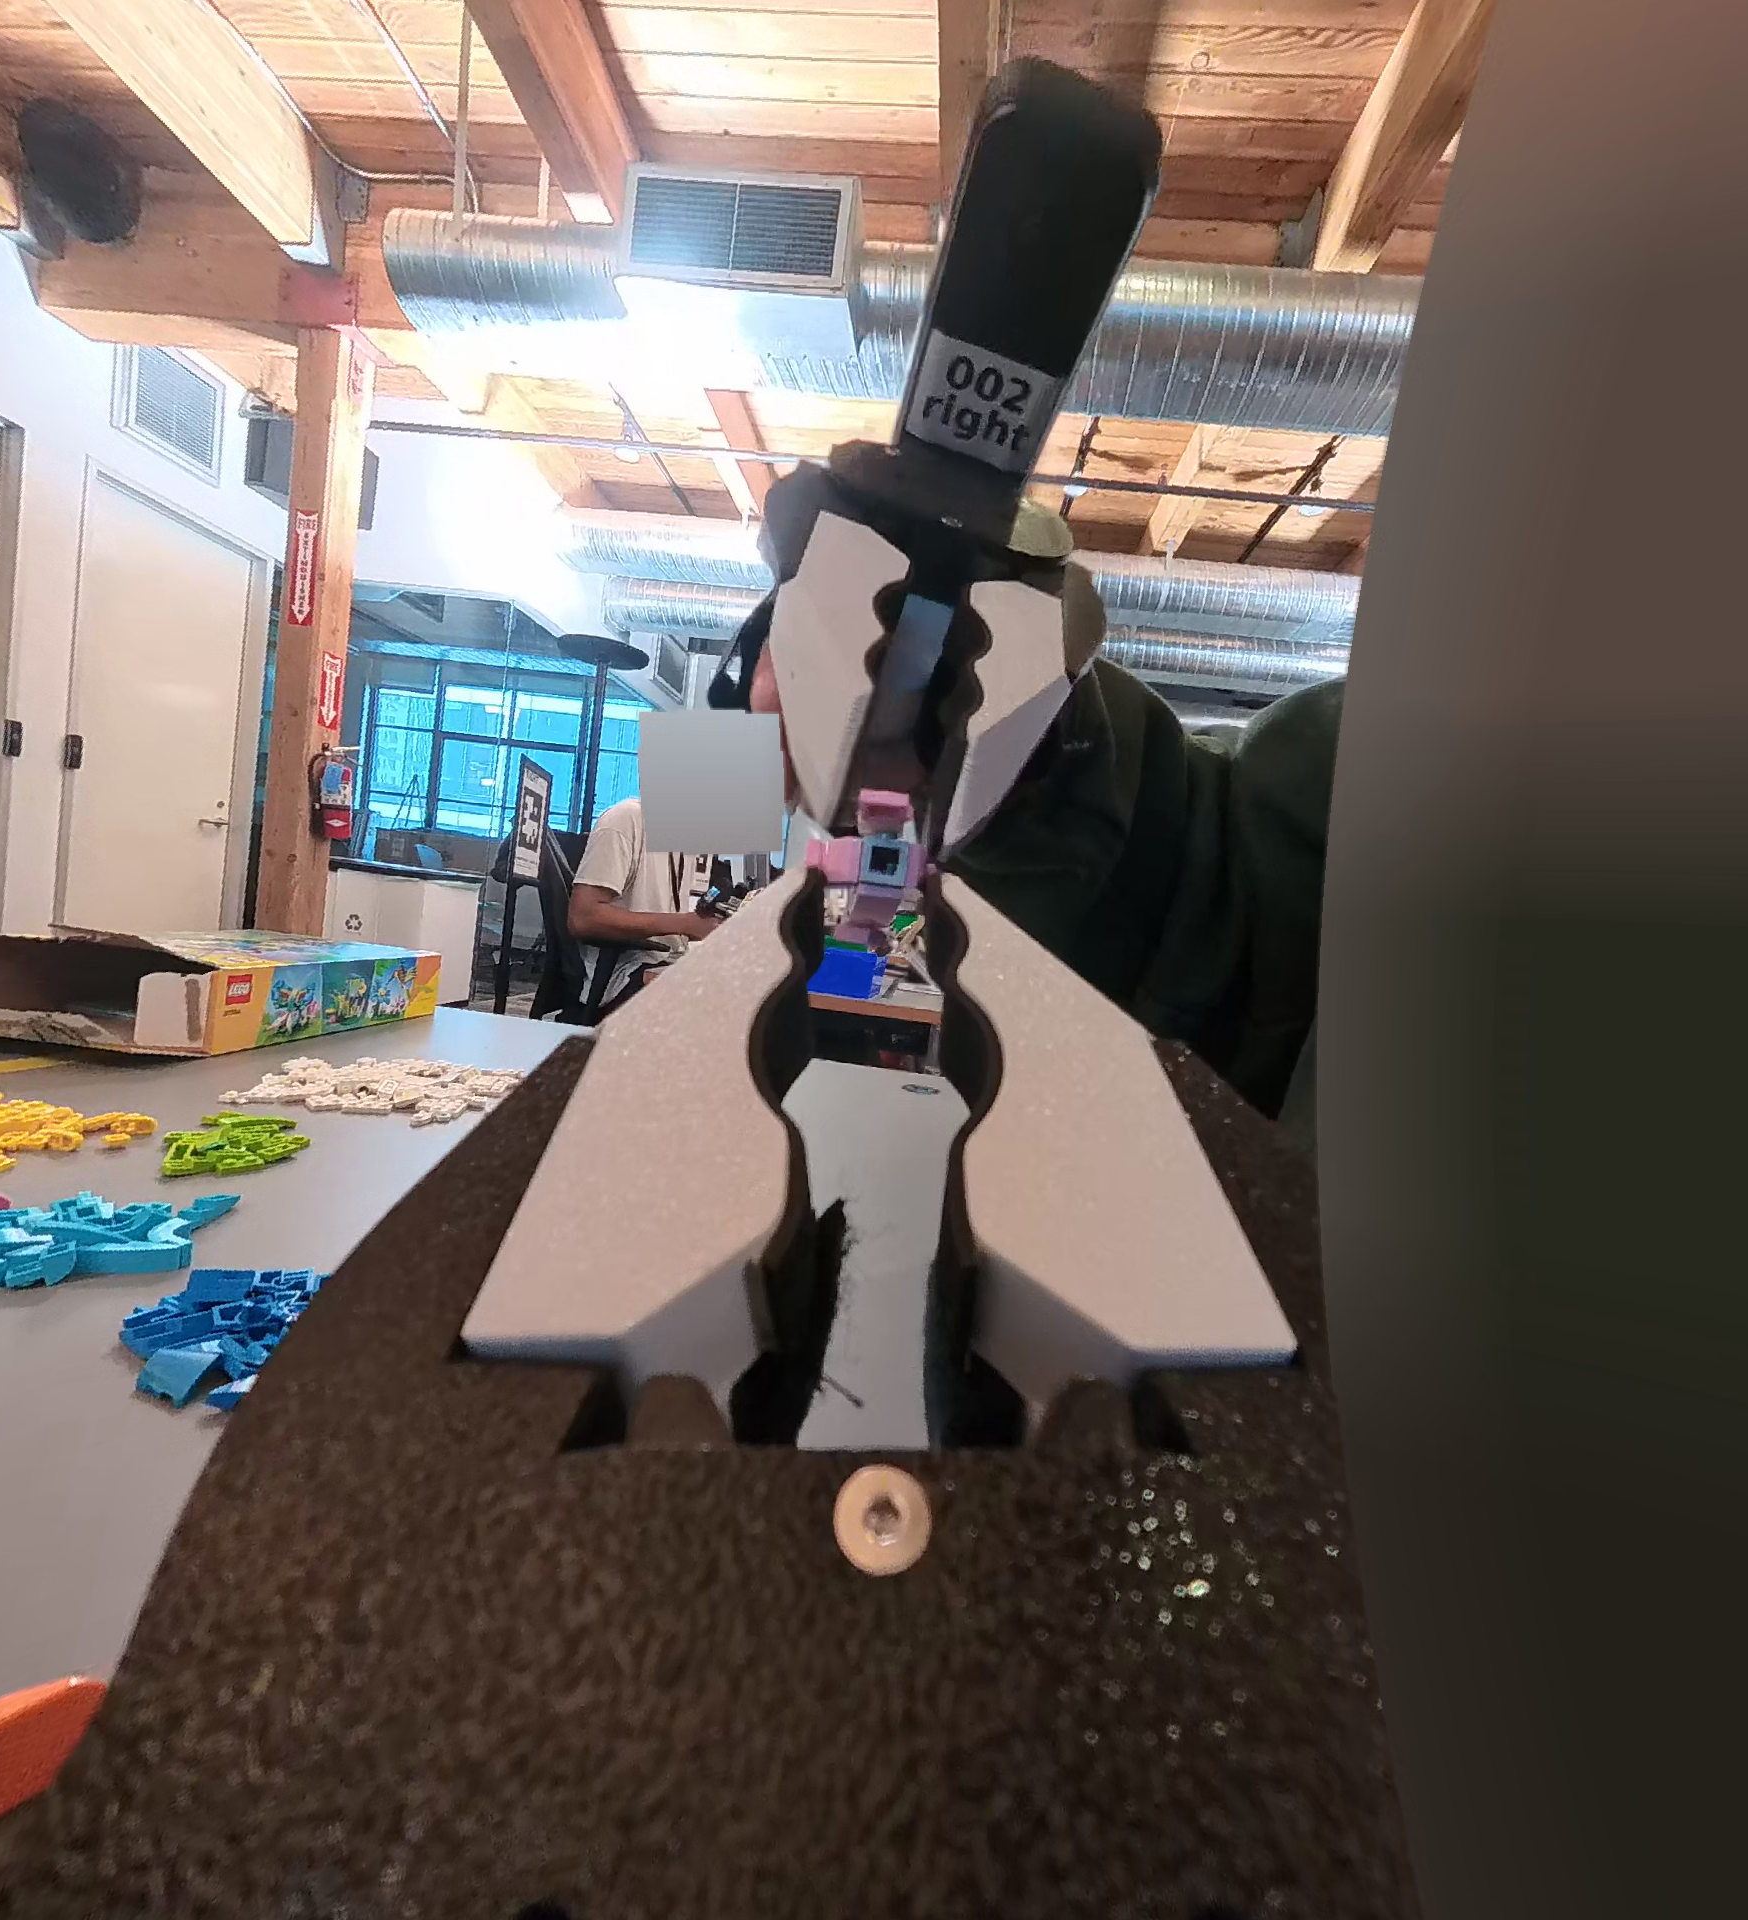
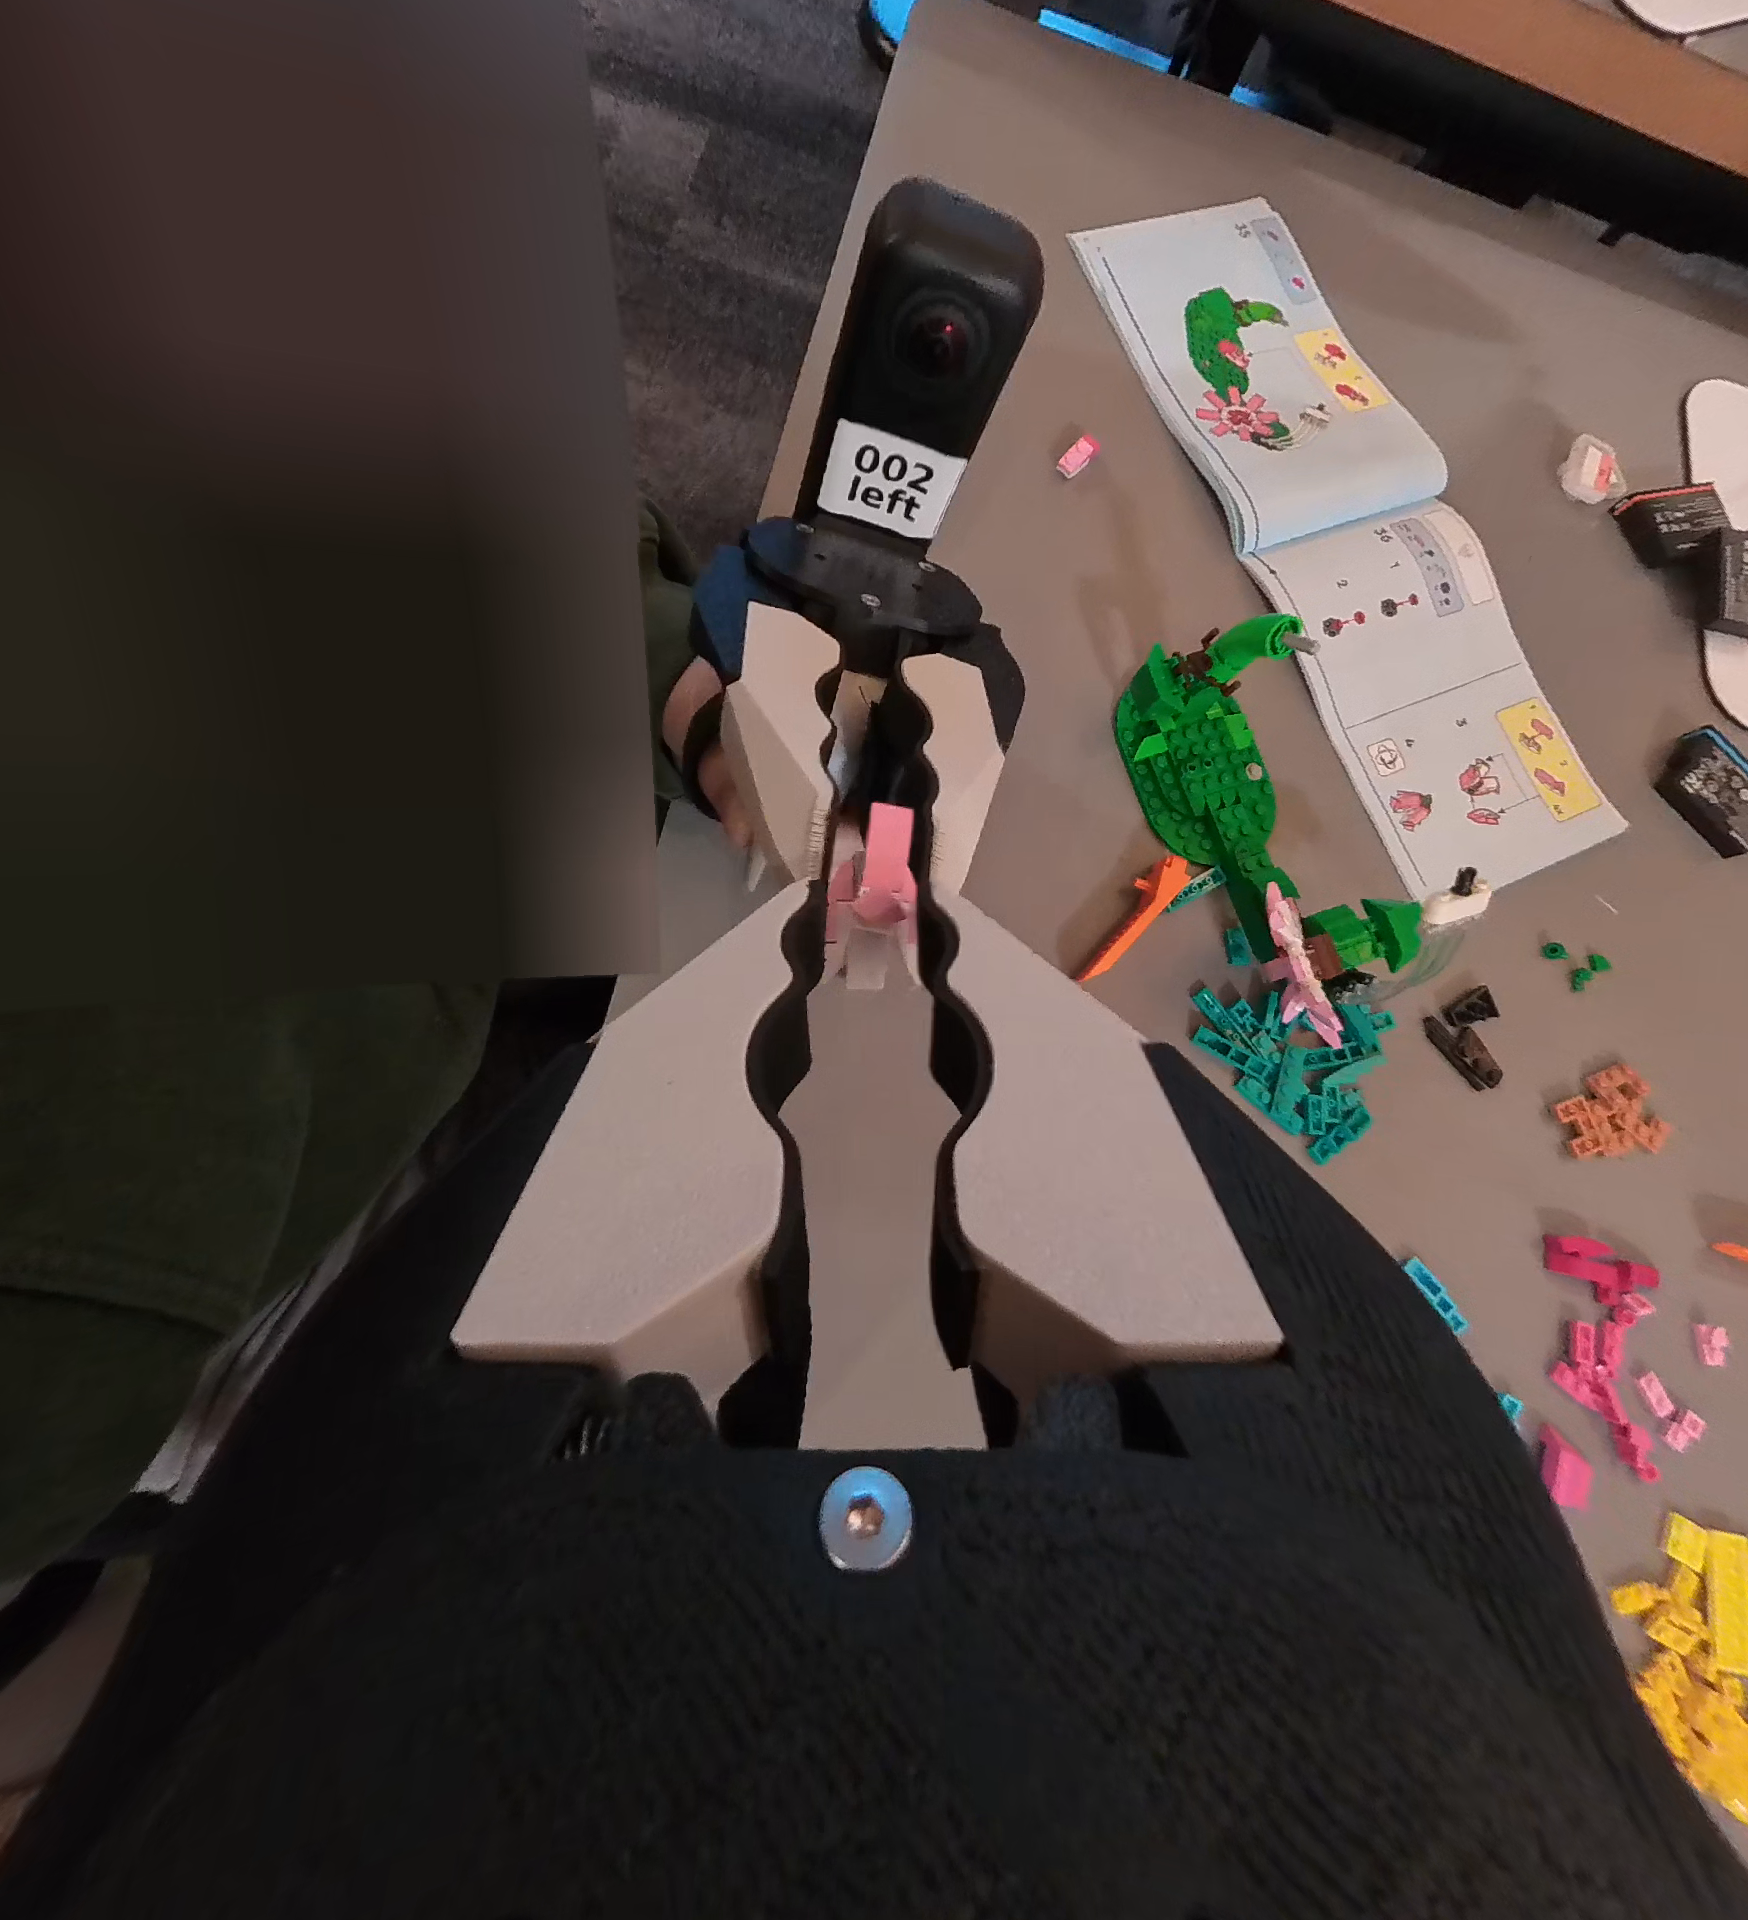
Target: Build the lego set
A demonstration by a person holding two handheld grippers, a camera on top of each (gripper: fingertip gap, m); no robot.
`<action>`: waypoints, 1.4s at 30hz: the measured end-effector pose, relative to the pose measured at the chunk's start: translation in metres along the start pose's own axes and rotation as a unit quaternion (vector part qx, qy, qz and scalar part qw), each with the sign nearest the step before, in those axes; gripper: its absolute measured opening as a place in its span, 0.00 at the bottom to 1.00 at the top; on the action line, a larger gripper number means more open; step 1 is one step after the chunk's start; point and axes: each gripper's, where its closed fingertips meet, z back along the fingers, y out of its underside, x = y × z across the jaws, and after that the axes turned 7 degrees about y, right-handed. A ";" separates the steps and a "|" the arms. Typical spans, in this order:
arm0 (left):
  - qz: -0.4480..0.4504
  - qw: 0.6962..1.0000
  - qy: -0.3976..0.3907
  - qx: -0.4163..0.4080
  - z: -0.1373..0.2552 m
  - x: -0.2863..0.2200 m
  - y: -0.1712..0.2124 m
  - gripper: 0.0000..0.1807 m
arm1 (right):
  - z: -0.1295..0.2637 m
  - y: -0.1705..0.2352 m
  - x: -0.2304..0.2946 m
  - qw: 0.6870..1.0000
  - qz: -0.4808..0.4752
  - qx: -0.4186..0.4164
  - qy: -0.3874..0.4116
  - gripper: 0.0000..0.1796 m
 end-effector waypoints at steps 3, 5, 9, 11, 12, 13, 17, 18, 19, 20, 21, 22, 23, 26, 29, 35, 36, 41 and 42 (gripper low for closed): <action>0.001 1.000 -0.003 -0.001 0.000 0.001 0.000 0.09 | 0.003 0.001 -0.001 1.000 0.004 -0.011 0.012 0.12; 0.004 1.000 -0.007 -0.002 0.001 0.003 0.000 0.09 | 0.004 -0.001 -0.002 0.999 0.010 -0.029 0.028 0.16; 0.011 1.000 -0.019 0.001 0.002 0.007 0.000 0.09 | 0.003 -0.003 -0.008 0.987 0.098 -0.062 0.116 0.32; 0.017 1.000 -0.026 0.001 0.003 0.010 0.001 0.09 | 0.000 0.000 -0.009 0.966 0.187 -0.054 0.171 0.36; 0.020 0.999 -0.029 0.001 0.003 0.011 0.001 0.09 | -0.001 0.001 -0.009 0.952 0.231 -0.049 0.196 0.37; 0.024 0.999 -0.032 0.000 0.003 0.012 0.001 0.09 | -0.002 0.002 -0.009 0.936 0.271 -0.040 0.219 0.37; 0.033 0.999 -0.037 0.000 0.004 0.014 0.001 0.09 | -0.009 0.009 -0.013 0.870 0.402 0.003 0.286 0.37; 0.035 0.999 -0.038 0.000 0.004 0.014 0.001 0.09 | -0.011 0.011 -0.013 0.860 0.419 0.011 0.291 0.36; 0.037 0.999 -0.039 0.002 0.004 0.015 0.001 0.09 | -0.013 0.012 -0.013 0.853 0.429 0.017 0.296 0.36; 0.038 0.999 -0.039 0.003 0.004 0.015 0.002 0.09 | -0.015 0.012 -0.013 0.849 0.436 0.018 0.299 0.35; 0.038 0.998 -0.039 0.003 0.004 0.015 0.002 0.09 | -0.015 0.012 -0.014 0.845 0.440 0.017 0.304 0.33; 0.039 0.998 -0.040 0.004 0.004 0.015 0.002 0.09 | -0.016 0.011 -0.014 0.841 0.444 0.017 0.309 0.32; 0.040 0.998 -0.039 0.005 0.003 0.015 0.003 0.09 | -0.017 0.011 -0.015 0.838 0.448 0.018 0.311 0.31; 0.042 0.998 -0.038 0.007 0.003 0.015 0.003 0.09 | -0.021 0.013 -0.014 0.833 0.458 0.025 0.309 0.29; 0.043 0.998 -0.037 0.008 0.003 0.015 0.004 0.09 | -0.024 0.017 -0.014 0.829 0.468 0.036 0.303 0.28; 0.047 0.998 -0.033 0.007 0.003 0.014 0.004 0.09 | -0.021 0.017 -0.014 0.830 0.465 0.028 0.307 0.23; 0.048 0.998 -0.033 0.007 0.003 0.014 0.004 0.09 | -0.021 0.017 -0.014 0.829 0.466 0.028 0.309 0.23; 0.052 0.998 -0.026 0.003 0.003 0.013 0.003 0.09 | -0.018 0.015 -0.013 0.826 0.468 0.018 0.314 0.20; 0.055 0.998 -0.025 0.001 0.003 0.013 0.003 0.09 | -0.018 0.015 -0.013 0.825 0.469 0.017 0.316 0.19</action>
